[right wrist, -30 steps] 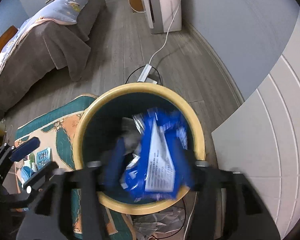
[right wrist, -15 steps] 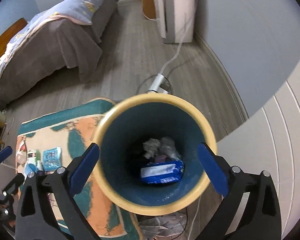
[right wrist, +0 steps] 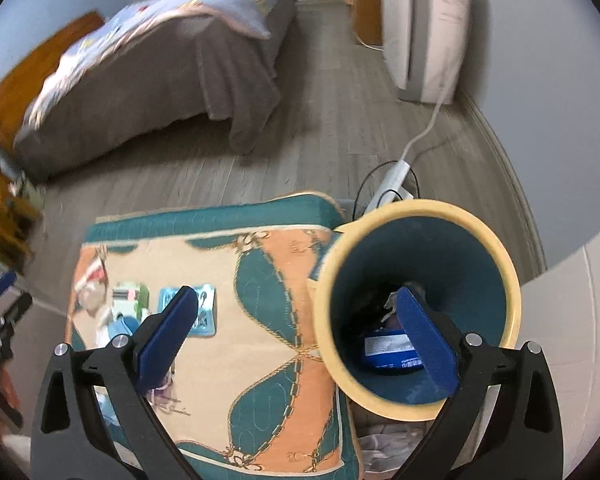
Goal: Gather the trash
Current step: 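Move both tools back over the remaining trash on the cushion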
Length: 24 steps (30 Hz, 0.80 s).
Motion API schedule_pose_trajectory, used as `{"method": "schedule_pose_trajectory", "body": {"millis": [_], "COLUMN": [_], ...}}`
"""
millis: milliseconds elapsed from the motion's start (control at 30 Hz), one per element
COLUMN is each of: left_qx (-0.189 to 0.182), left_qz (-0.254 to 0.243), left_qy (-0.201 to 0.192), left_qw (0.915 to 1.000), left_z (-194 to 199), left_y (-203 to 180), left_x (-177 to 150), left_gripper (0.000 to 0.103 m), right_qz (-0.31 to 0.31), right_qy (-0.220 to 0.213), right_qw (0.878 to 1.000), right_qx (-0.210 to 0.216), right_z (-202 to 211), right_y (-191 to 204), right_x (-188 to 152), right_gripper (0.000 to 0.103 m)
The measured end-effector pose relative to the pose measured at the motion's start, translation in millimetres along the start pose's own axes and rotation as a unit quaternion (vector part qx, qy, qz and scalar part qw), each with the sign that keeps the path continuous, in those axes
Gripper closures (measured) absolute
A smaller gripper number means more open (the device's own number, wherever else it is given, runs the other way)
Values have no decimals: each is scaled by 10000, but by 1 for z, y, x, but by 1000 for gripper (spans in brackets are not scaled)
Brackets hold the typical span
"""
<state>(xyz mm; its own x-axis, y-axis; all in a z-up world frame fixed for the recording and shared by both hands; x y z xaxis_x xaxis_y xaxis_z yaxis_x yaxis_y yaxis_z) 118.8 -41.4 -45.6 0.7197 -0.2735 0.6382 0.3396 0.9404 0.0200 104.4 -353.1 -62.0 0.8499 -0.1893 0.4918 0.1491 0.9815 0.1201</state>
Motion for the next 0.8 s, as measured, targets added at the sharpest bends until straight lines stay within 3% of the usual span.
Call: {"method": "schedule_pose_trajectory", "body": {"millis": [167, 267, 467, 800], "left_qx": [114, -78, -6, 312], "left_qz": [221, 541, 621, 606], "left_qy": [-22, 115, 283, 1016], "left_qw": [9997, 9984, 9977, 9925], "left_z": [-1, -10, -19, -60], "left_y": [32, 45, 65, 107], "left_x": [-8, -15, -29, -68], "left_gripper": [18, 18, 18, 18], "right_qz": [426, 580, 1017, 1910], "right_qy": [39, 60, 83, 782], "right_qw": [9991, 9982, 9944, 9771], "right_qx": [48, 141, 278, 517], "right_z": [-13, -21, -45, -105], "right_y": [44, 72, 127, 200], "right_x": [-6, -12, -34, -83], "right_gripper": [6, 6, 6, 6]}}
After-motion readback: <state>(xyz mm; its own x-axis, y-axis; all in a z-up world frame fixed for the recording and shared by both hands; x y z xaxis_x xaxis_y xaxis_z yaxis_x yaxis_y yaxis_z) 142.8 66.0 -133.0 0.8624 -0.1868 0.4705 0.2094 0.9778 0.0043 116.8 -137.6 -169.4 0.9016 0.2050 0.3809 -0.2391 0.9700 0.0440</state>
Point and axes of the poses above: each gripper's, at about its wrist camera, not at the fingertips, and z roughly against the way its jaws point, y to its left, x to its top, the point moved 8 cm from there along -z, roughly the way its jaws point, and after that the axes turned 1 degree about -x, right-handed, at the moved point
